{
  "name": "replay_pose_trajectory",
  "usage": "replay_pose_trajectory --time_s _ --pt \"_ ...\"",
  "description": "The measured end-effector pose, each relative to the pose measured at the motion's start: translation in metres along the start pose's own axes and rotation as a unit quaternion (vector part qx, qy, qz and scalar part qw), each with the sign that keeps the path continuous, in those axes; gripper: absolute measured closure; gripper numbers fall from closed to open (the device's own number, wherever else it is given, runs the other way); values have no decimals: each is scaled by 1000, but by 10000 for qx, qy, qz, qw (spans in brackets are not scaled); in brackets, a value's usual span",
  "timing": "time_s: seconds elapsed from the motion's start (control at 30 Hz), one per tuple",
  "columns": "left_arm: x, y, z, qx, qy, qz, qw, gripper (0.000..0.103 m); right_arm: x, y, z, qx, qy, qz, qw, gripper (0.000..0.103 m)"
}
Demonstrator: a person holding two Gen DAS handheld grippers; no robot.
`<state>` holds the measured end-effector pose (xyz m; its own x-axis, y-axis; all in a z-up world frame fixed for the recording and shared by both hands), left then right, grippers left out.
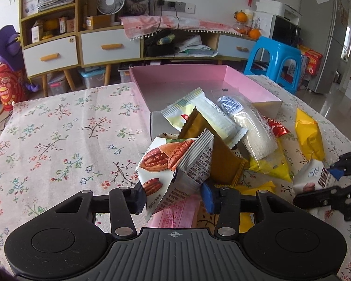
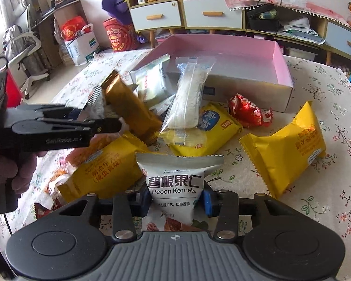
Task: Organize snacks
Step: 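Carry both pecan bags into the pink box and open both tools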
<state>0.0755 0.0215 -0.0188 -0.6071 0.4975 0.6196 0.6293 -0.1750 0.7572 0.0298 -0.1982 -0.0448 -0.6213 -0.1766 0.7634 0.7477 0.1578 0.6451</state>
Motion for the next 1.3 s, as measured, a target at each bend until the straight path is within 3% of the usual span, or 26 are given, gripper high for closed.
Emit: replay_pose_trajectory --time_s 0.33,0.53,0.8,1.0,1.3 --pt "26 -3 -4 104 184 58 9998 59 12 24 -8 -168 189 -241 9994 71" --pt "39 3 -3 276 251 -7 9993 59 9 48 -24 -592 202 -314 9976 71" --pt "52 31 5 662 242 -377 9968 59 -2 89 -58 -1270 95 -528 9904 71" --pt "45 55 4 695 324 -577 9954 59 -19 107 -73 -1754 186 -590 9826 71" --pt "8 94 4 742 271 -574 9952 59 -44 116 -87 -2055 169 -540 9770 71"
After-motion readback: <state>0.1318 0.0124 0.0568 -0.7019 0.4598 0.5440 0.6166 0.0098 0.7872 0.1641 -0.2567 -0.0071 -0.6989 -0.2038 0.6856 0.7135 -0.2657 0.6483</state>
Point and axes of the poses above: each gripper's, at about its wrist camera, not at the fingertips, and x roughly against the way its jaws point, z to its left, y to its top, the point moved 4 cm from there along -x, roughly the way its jaws point, and after that the axes turned 12 degrees about -y, right-handed, at the moved point
